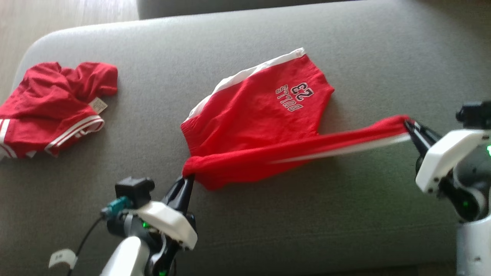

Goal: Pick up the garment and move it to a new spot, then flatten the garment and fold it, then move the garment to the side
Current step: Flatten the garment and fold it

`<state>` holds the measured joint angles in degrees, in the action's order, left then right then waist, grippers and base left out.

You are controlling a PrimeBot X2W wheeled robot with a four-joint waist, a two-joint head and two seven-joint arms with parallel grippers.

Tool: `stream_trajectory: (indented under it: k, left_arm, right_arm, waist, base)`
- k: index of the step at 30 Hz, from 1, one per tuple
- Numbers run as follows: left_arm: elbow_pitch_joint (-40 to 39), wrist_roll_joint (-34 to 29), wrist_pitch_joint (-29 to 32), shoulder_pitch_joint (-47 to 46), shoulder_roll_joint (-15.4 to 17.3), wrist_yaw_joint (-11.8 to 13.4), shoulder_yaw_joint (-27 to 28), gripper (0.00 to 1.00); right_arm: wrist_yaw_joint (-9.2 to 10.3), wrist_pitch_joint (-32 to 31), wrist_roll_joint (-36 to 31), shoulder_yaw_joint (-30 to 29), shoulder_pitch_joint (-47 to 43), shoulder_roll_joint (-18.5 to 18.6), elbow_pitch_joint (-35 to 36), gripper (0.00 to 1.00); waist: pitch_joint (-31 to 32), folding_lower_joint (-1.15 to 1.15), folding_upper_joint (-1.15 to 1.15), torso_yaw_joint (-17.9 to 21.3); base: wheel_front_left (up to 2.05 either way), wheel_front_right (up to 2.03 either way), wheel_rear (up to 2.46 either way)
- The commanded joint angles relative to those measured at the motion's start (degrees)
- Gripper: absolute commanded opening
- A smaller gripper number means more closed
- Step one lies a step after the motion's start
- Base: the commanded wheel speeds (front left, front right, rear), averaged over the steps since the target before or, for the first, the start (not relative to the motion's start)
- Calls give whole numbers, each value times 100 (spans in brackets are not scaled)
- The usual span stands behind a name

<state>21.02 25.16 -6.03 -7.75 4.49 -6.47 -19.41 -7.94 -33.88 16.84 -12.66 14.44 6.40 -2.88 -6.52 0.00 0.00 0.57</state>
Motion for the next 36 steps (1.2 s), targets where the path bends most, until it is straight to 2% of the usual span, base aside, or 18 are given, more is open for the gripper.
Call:
stream_trajectory:
  k: [1, 13, 26, 36]
  left_arm:
    - [-238, 52, 25, -309, 123, 45, 270, 0]
    - [-488, 372, 268, -1281, 6, 17, 271, 0]
    - [36, 467, 254, -2143, -72, -6, 94, 0]
    - [400, 505, 111, -2411, -113, -36, -186, 0]
  right_arm:
    - [45, 68, -40, 103, 413, 145, 145, 0]
    - [45, 424, -232, 555, 1863, 309, -827, 0]
    - [45, 1092, -541, 778, 3327, 480, -2236, 0]
    - [45, 1598, -688, 967, 4006, 470, -3027, 0]
  waist:
    - [-152, 0, 0, -108]
    - [-840, 0, 0, -505]
    - [-1479, 0, 0, -805]
    - [-1757, 0, 0, -1027]
  base:
    - [0, 0, 0]
    - [0, 0, 0]
    - [0, 0, 0]
    - [0, 0, 0]
